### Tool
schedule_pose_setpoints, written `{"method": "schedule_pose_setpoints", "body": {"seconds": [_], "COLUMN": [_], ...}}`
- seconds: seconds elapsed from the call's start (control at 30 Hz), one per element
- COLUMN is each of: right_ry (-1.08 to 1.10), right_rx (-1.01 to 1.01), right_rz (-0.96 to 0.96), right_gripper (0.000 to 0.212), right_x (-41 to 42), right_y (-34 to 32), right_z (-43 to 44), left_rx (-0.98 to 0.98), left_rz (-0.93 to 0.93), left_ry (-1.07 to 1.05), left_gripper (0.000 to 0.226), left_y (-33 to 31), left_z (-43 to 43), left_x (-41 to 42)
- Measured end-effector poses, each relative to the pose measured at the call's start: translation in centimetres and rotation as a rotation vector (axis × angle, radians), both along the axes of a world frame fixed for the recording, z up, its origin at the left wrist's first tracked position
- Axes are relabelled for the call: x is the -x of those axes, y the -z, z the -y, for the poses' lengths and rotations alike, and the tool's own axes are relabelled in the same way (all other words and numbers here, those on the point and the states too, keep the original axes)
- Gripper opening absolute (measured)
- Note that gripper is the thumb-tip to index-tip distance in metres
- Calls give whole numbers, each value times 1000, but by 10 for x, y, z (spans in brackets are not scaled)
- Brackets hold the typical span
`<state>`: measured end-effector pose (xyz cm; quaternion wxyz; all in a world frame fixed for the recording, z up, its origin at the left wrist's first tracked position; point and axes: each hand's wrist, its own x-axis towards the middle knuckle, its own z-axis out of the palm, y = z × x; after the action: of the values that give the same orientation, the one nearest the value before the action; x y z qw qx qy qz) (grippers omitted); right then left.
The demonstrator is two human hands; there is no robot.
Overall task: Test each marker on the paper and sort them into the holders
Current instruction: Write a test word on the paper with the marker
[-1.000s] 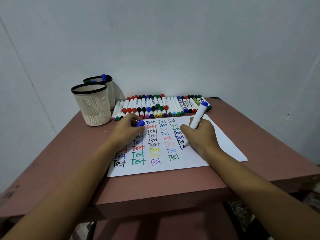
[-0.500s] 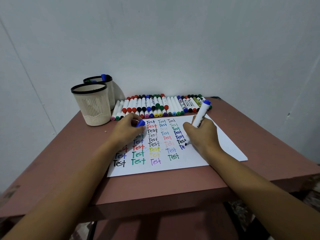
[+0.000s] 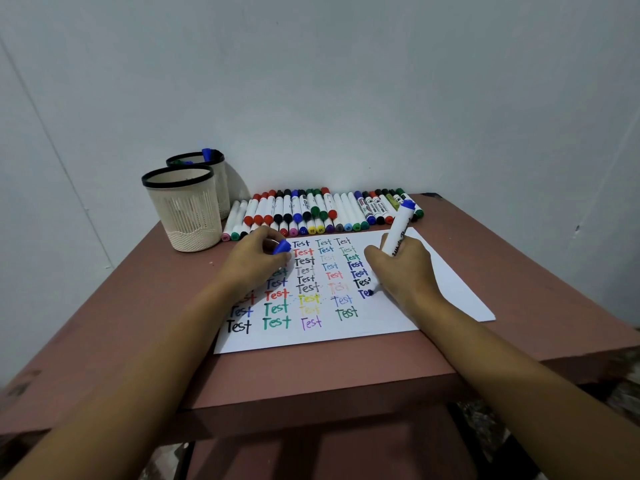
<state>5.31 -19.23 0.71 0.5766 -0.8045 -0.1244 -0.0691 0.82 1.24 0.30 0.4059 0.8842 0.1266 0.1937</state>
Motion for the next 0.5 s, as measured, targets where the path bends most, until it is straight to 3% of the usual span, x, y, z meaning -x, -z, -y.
{"method": "schedule_pose_setpoints", "body": {"seconds": [0.17,0.5], "right_ry": [83,75], "right_rx": [-84,9], "right_rz": [28,22], "right_gripper": [34,36], "right_x": [-1,0], "right_y": [0,-1], "right_z": [2,0], "left_rx": [-6,8], "left_rz": [-1,-9], "left_ry": [7,8], "left_gripper": [21,21], "left_y": [-1,-1], "left_z": [1,2], "left_x": [0,1]}}
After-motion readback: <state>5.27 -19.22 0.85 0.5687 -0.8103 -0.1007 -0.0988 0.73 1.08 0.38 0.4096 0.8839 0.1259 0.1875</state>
